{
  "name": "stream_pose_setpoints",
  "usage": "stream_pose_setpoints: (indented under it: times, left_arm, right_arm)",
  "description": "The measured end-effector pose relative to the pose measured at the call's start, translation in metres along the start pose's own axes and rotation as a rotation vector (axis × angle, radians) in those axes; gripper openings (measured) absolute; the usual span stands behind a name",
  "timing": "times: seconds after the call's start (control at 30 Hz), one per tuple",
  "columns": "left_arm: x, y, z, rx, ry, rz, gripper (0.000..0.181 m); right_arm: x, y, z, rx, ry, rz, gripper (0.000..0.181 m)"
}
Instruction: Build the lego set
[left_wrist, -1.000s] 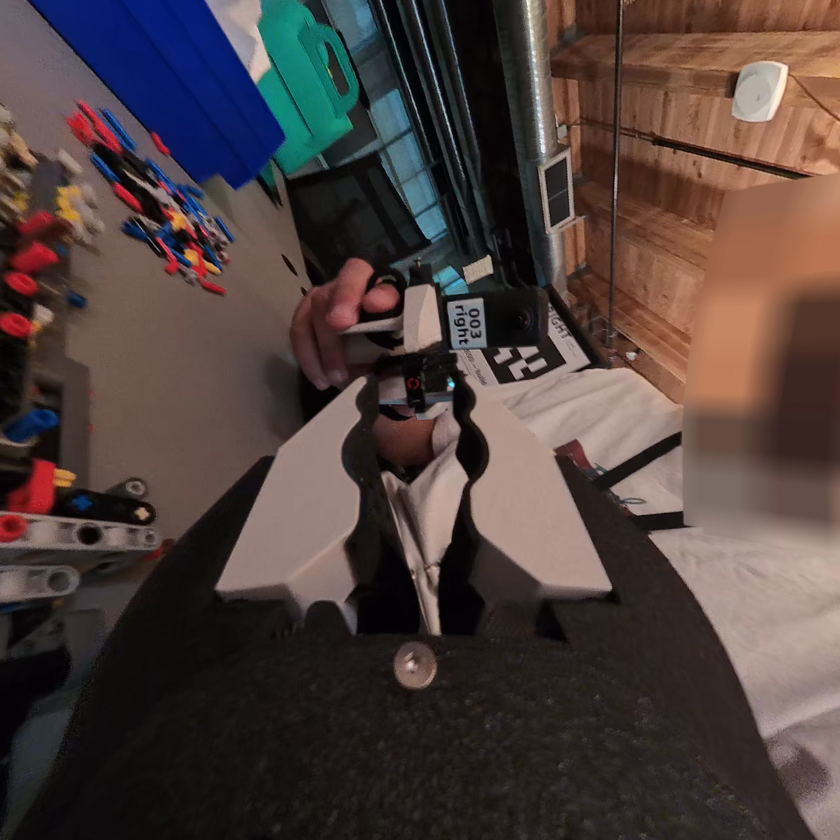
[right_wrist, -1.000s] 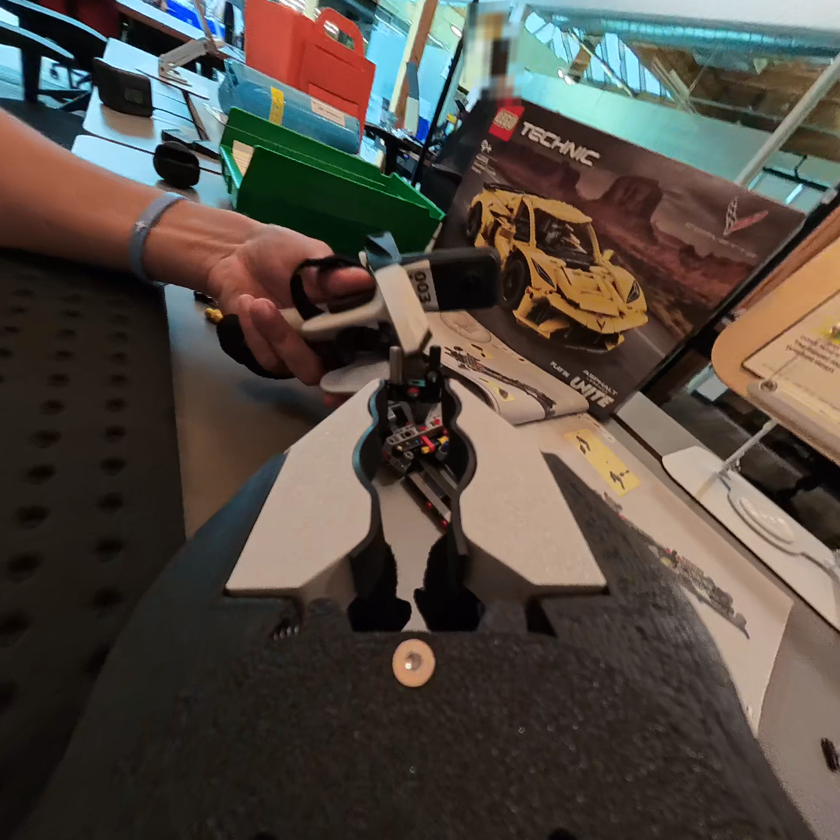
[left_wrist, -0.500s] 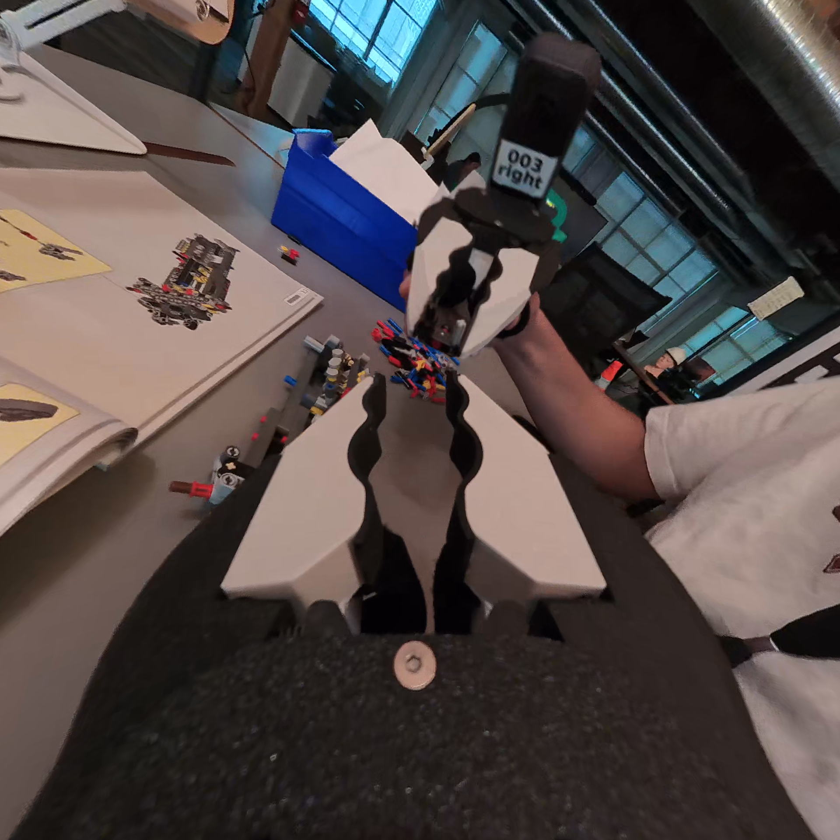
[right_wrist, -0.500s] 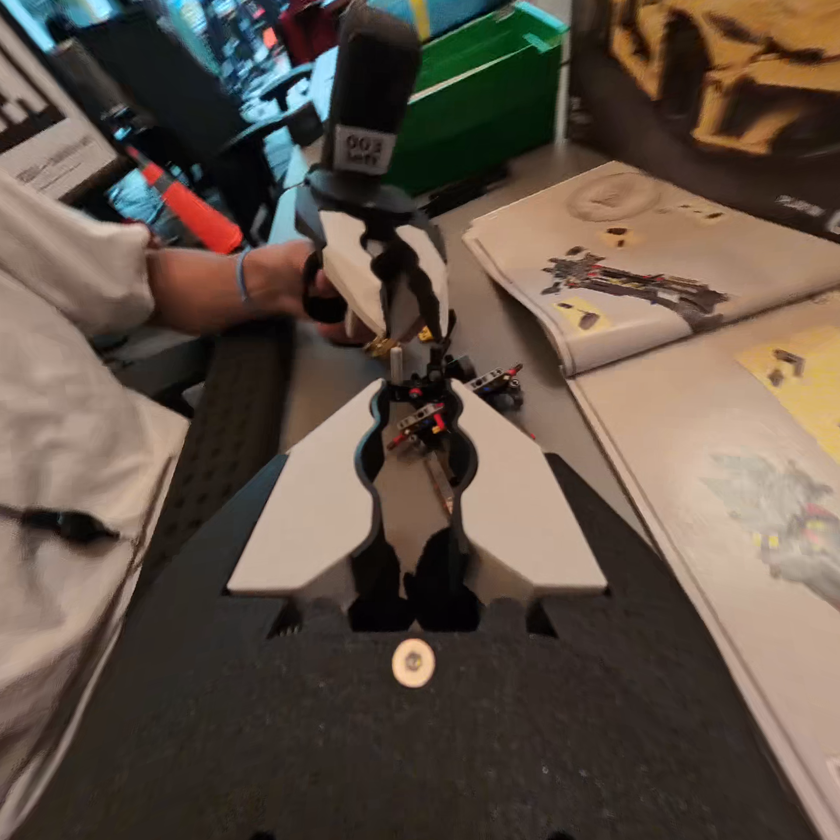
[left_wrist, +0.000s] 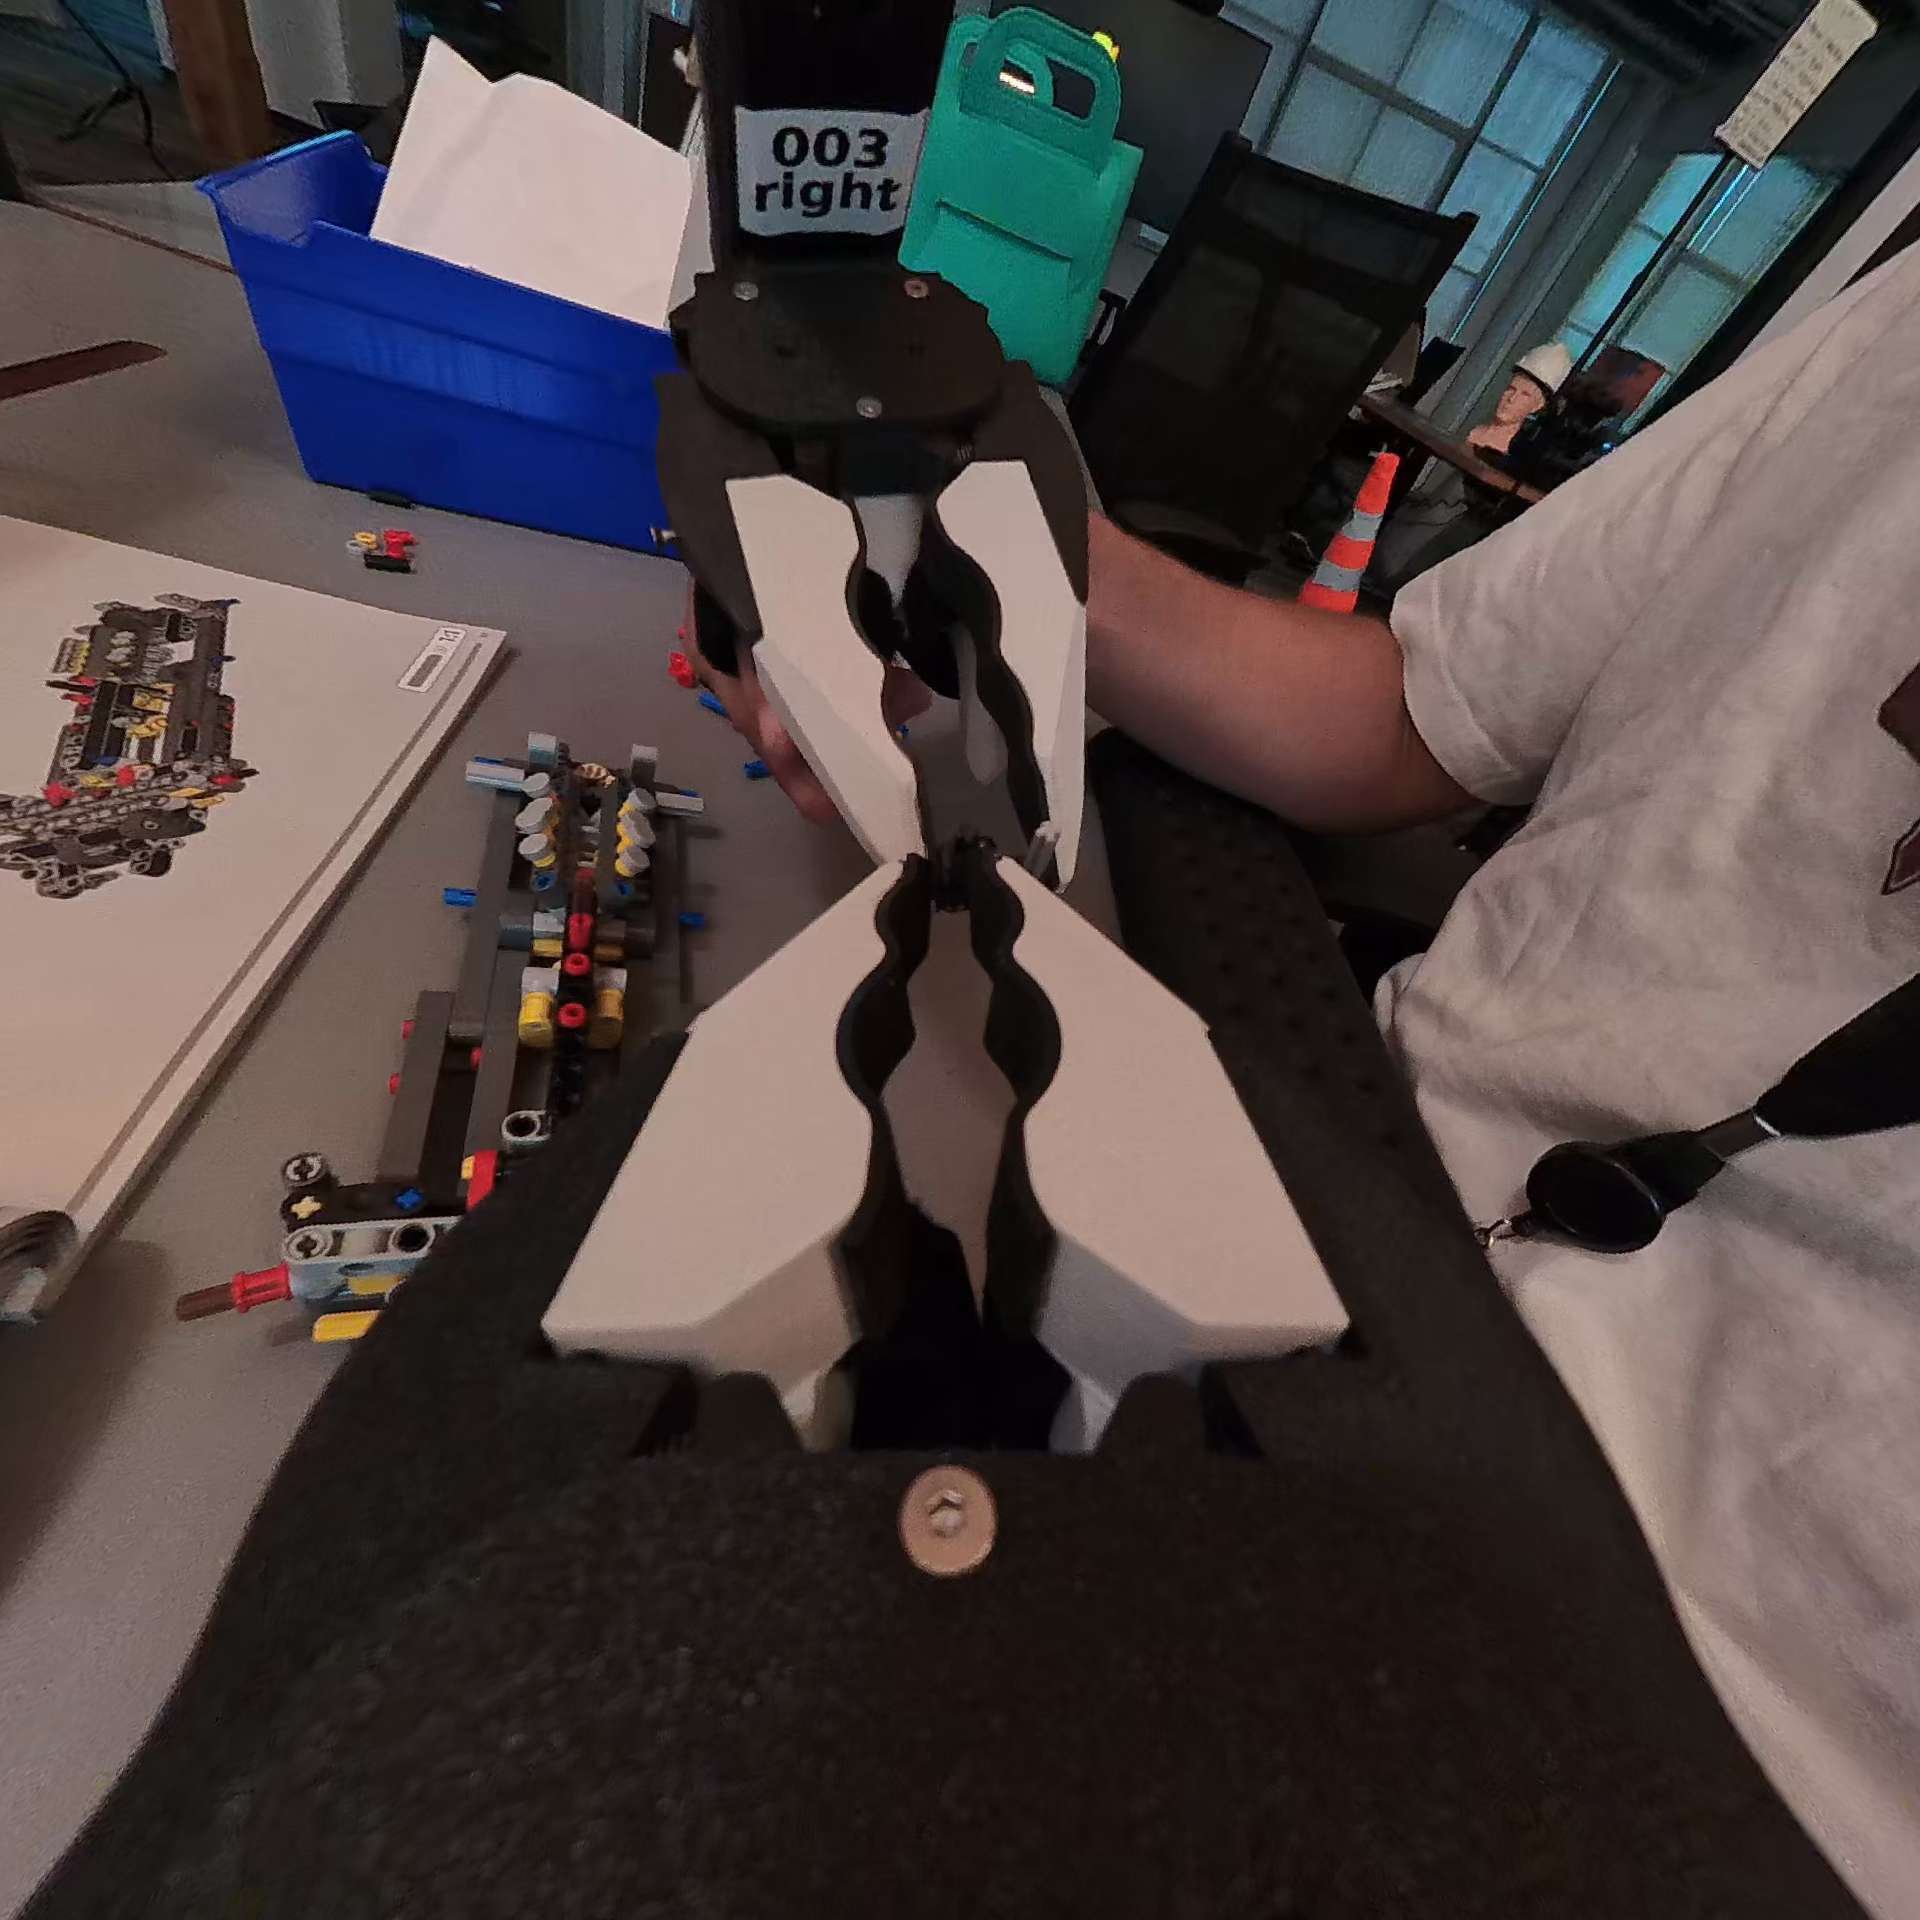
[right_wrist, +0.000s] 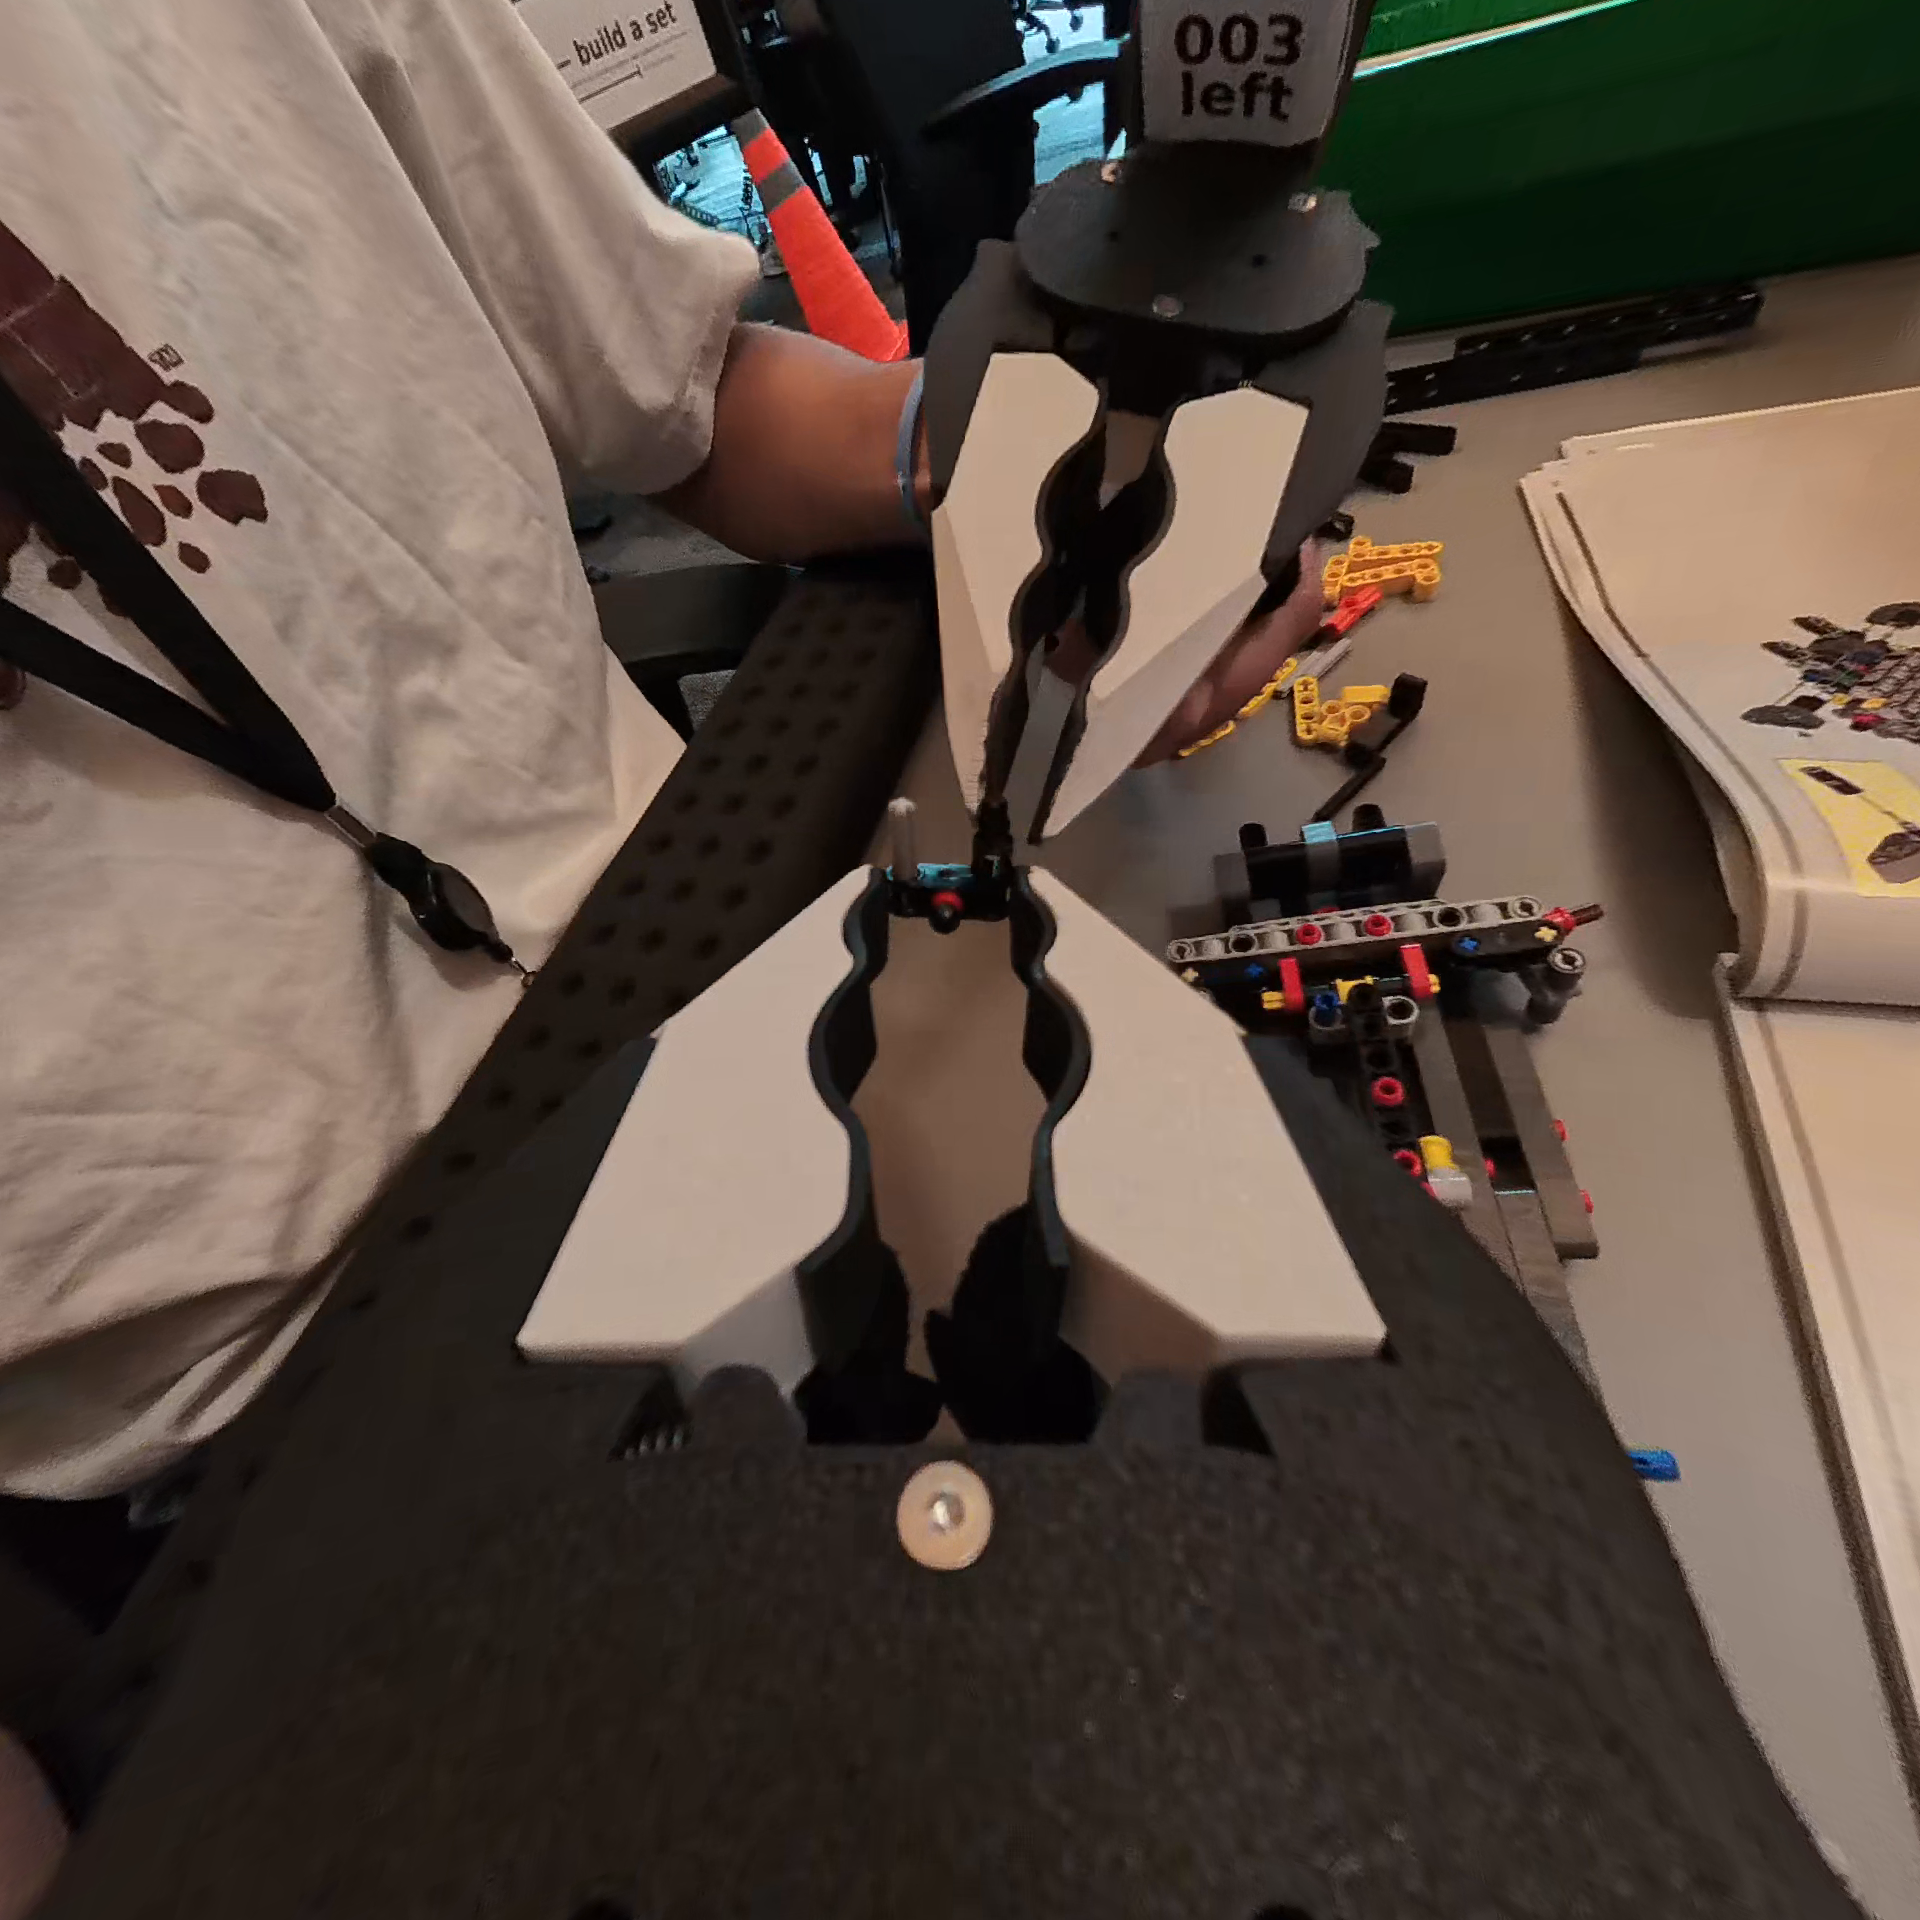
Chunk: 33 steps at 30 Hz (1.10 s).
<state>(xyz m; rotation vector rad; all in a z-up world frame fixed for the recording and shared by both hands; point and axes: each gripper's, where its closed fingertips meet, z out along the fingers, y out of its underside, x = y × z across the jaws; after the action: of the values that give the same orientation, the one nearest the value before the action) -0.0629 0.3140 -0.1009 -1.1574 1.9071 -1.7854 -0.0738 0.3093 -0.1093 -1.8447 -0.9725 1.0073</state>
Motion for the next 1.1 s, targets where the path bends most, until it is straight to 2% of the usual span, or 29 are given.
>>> stream_pose_setpoints:
  times: [0.5, 0.77, 0.87, 0.93, 1.03, 1.1]
  left_arm:
    - [0.008, 0.005, 0.002, -0.04, 0.025, 0.034, 0.013]
    - [0.004, 0.011, 0.006, -0.077, -0.033, 0.106, 0.006]
    - [-0.014, 0.003, 0.003, -0.055, -0.206, 0.232, 0.005]
    - [-0.039, -0.009, -0.009, -0.028, -0.455, 0.369, 0.005]
    - [-0.068, -0.027, -0.04, -0.046, -0.861, 0.609, 0.006]
    - [-0.072, -0.034, -0.051, -0.061, -1.012, 0.719, 0.006]
  right_arm:
    - [-0.002, 0.007, 0.003, -0.036, 0.014, 0.009, 0.022]
    - [-0.002, 0.009, 0.006, -0.053, 0.021, 0.009, 0.022]
    - [0.017, 0.003, -0.003, -0.009, 0.135, -0.017, 0.023]
    - [0.045, -0.003, -0.023, 0.028, 0.34, -0.037, 0.027]
    - [0.078, -0.007, -0.062, 0.082, 0.657, 0.039, 0.03]
    - [0.085, -0.009, -0.07, 0.128, 0.79, 0.107, 0.034]
